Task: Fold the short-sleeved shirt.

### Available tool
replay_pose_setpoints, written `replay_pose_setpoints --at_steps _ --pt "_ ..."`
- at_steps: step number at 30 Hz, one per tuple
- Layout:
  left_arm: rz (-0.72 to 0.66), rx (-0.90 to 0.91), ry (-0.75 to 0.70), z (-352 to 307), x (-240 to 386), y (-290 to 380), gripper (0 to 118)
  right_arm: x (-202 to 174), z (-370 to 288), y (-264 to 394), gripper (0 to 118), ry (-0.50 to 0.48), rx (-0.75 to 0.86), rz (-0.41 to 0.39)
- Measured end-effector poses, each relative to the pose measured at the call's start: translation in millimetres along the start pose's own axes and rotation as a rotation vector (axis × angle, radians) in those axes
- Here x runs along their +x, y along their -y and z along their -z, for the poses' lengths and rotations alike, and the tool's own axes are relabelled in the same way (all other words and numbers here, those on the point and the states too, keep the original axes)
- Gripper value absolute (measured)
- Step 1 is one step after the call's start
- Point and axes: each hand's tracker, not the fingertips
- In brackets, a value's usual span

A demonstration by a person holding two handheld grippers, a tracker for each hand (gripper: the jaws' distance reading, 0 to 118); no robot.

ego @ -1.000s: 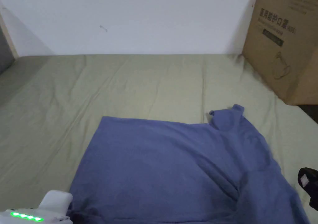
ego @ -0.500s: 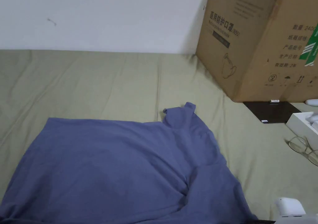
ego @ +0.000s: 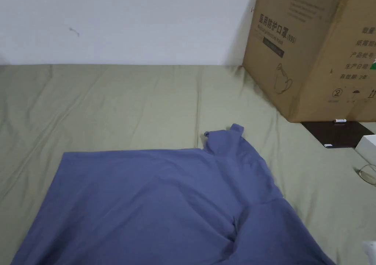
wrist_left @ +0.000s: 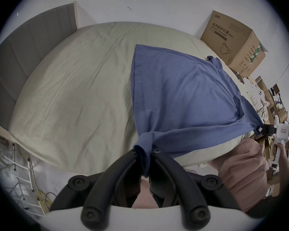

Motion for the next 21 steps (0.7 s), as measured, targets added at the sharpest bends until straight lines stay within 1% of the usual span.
replay_pose_setpoints --at_steps 4,7,11,12,16,19,21 --pt "0.024 -0.008 -0.005 -15.6 0.1 8.8 7 1.0 -21.7 8.2 7 0.002 -0.01 -0.012" --pt "0.012 0.001 0.001 -24.1 -0.8 9.2 7 -0.3 -32.4 12.2 7 -0.005 0.002 -0.02" --pt "-0.023 0.047 0.008 -30.3 -3.3 -13.7 7 -6.9 -43.3 -5.2 7 -0.064 0.031 0.045" --pt "-0.022 0.055 0.011 -28.7 -4.5 -23.9 7 -15.5 -46.7 -14.7 7 -0.073 0.044 0.049" --pt "-0.02 0.059 0.023 -13.4 -7.4 -74.2 7 -21.7 -49.3 -72.4 7 -0.115 0.074 0.075" --pt "-0.086 0.012 0.03 15.6 -12.3 -119.5 7 -26.3 -29.0 -131.8 7 -0.146 0.039 0.151" --pt "-0.106 -0.019 0.022 45.0 -14.5 -151.8 7 -24.8 1.4 -175.5 7 -0.149 -0.004 0.194"
